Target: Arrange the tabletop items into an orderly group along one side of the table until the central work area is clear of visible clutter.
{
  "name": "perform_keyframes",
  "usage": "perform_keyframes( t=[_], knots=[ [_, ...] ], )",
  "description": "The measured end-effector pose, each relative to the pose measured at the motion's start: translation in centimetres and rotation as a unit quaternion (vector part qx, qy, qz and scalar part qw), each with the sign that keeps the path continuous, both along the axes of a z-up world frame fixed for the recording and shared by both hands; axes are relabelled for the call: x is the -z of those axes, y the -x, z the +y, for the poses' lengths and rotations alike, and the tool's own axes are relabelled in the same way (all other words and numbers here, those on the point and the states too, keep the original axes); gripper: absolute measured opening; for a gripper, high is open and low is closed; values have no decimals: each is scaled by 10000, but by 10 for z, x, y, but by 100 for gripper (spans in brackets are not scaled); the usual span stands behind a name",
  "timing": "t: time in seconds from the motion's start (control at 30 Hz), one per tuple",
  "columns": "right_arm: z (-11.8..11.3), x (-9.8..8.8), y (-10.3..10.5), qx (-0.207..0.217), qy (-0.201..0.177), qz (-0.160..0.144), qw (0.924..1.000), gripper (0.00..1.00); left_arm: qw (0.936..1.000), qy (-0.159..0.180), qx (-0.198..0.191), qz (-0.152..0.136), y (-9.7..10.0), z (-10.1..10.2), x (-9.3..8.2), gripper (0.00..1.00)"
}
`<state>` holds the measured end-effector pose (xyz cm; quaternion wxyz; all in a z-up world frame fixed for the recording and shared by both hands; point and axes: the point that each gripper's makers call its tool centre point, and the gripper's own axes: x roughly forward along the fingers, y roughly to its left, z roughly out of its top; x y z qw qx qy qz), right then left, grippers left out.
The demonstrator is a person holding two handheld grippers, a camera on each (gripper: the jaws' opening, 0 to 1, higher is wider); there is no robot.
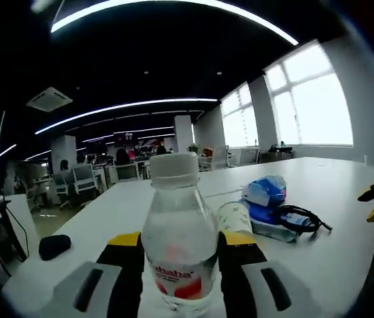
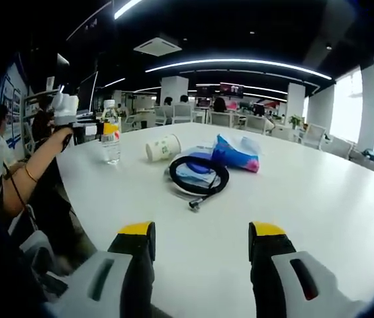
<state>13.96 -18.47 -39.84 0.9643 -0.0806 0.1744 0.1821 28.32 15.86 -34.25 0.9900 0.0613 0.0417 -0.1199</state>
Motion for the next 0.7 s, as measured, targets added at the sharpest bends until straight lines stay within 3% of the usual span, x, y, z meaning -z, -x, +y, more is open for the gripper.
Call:
perform_keyframes(
  t=[0.03, 0.07, 0.2, 0.37, 0.7],
  knots=[
    [0, 0, 0, 0, 0, 0, 10000, 54, 10000, 0, 0, 0, 0, 0, 0, 43],
    [0, 1, 0, -3, -8, 3, 10000, 54, 9995, 33, -292, -143, 2, 2, -1, 43],
    [-1, 5, -1, 5, 5, 52, 10000, 54, 9967, 5, -766, -261, 5, 5, -1, 43],
    [-2, 2, -2, 3, -34, 20, 10000, 54, 9923, 39, -1173, -402, 7, 6, -2, 42],
    [-3, 4, -2, 19, -43, 42, 10000, 54, 9857, 65, -1583, -573, 9, 7, -2, 42]
  ],
)
